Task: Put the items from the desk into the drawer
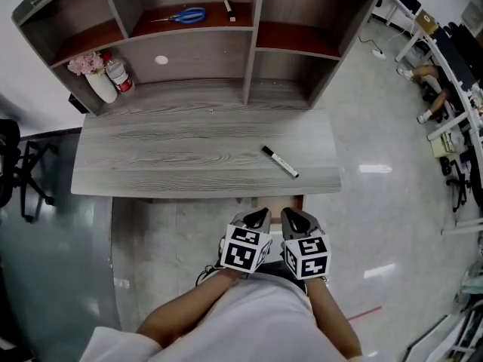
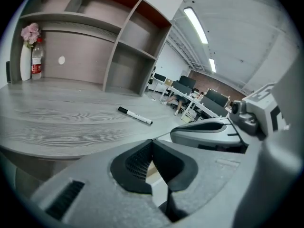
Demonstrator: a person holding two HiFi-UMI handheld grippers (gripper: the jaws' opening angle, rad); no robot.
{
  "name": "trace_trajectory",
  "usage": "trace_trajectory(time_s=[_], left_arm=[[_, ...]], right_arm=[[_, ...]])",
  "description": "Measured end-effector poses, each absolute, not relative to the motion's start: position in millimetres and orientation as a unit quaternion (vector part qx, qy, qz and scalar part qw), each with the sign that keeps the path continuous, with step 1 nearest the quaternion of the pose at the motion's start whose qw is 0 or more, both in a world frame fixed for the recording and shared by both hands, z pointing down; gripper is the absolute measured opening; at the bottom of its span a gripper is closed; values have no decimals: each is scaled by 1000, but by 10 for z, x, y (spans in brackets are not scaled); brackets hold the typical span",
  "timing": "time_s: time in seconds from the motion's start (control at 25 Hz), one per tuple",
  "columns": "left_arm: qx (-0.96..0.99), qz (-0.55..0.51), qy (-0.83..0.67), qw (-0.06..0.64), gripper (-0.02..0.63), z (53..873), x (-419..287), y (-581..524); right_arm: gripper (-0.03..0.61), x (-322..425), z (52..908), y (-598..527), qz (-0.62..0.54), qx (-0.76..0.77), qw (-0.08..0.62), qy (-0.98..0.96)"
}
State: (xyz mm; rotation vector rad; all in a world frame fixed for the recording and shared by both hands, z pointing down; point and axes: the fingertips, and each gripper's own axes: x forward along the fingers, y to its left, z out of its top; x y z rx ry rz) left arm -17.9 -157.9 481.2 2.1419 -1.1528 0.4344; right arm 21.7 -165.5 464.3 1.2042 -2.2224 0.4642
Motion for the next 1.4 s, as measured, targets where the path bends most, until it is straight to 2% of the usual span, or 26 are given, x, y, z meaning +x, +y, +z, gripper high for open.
trace_trajectory(time_s=[0.44,1.04,1.2,1.4], left_arm=[[815,169,-454,317,2,4804,-211,-1919],[757,184,-527,339,2,4920,-79,-2489],[736,188,-550,347,2,4963,-116,-2589],[723,194,-563,350,2,5020,-43,-2639]], right_arm=[[3,183,4707,-2131,141,427,308,-839],[6,295,4995,-2819,107,336,360,-864],[75,247,5098,-2912,107,301,367,-874],[75,254,5222,-3023,113,276,370,-880]])
